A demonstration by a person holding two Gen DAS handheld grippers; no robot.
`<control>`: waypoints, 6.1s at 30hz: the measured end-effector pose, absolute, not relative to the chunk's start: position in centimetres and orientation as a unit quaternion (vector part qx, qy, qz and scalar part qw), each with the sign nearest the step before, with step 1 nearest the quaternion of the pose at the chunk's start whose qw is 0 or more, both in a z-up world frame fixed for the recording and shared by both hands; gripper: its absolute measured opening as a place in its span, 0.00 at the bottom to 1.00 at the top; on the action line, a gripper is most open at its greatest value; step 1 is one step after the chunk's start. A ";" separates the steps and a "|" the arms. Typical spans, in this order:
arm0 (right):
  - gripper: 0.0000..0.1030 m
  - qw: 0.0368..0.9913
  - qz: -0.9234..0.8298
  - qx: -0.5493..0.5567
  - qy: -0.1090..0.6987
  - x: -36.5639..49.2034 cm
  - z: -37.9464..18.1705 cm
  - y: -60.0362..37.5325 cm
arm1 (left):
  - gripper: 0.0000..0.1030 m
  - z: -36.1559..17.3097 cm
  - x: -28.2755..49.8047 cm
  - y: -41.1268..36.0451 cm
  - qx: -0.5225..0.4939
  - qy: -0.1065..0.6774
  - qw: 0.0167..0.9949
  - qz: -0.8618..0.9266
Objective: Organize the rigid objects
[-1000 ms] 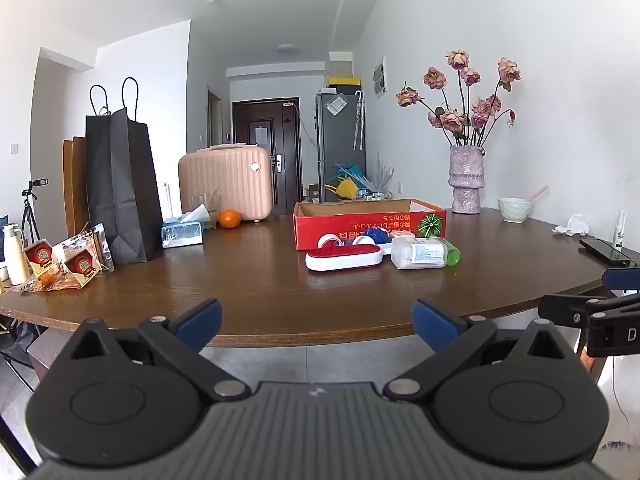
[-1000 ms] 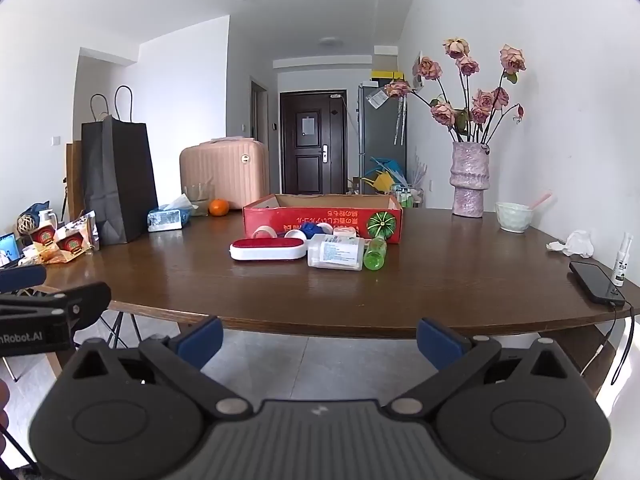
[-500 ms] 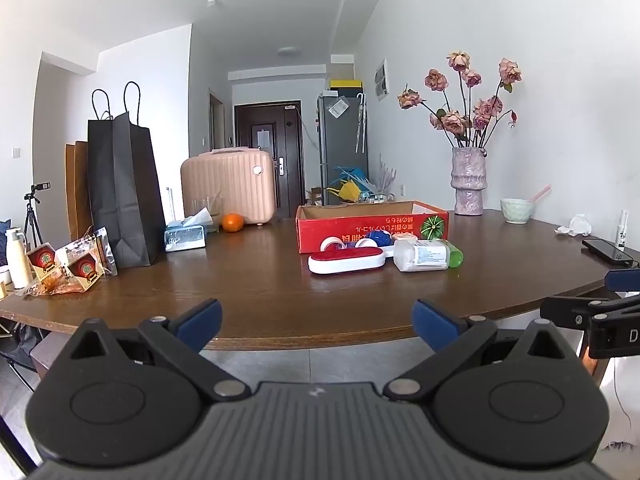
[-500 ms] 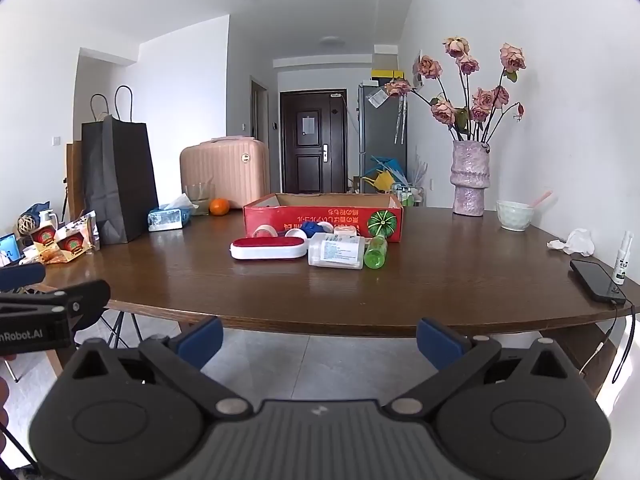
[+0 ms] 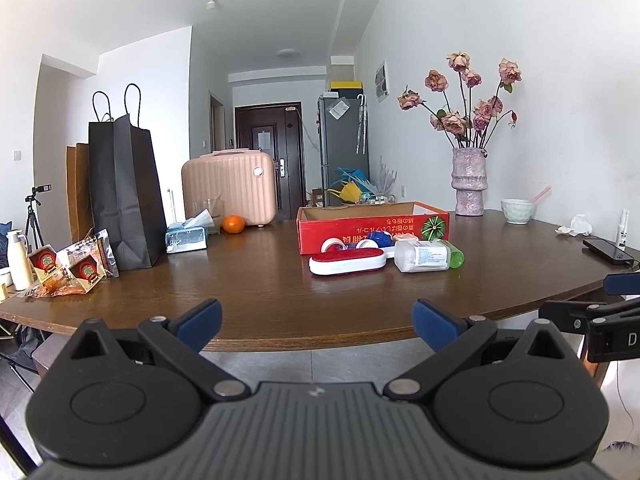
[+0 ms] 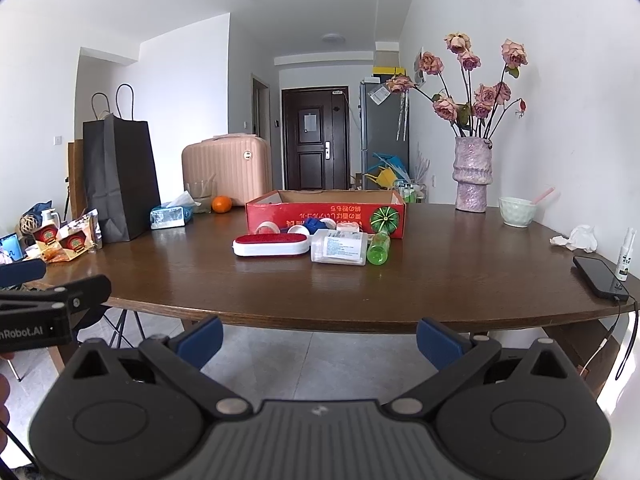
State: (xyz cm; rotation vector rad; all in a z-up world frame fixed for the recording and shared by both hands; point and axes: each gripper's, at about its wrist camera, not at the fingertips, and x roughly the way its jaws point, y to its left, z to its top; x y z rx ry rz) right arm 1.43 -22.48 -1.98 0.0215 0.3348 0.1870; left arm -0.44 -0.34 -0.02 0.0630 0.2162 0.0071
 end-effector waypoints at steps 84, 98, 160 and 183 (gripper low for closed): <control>1.00 0.973 0.056 0.079 0.209 19.2 -2.1 -26.4 | 1.00 0.2 18.3 -0.6 0.041 0.185 0.981 -0.032; 0.54 0.932 0.131 0.166 0.294 33.7 -1.2 -29.0 | 0.52 -0.2 33.6 -6.0 -0.069 0.269 0.948 -0.158; 0.23 0.925 0.203 0.189 0.261 50.8 6.1 -25.6 | 0.30 6.2 52.2 -1.5 -0.195 0.289 0.919 -0.182; 0.23 0.890 0.143 0.165 0.400 68.1 1.2 -26.5 | 0.77 4.0 63.0 0.4 -0.036 0.338 0.932 -0.123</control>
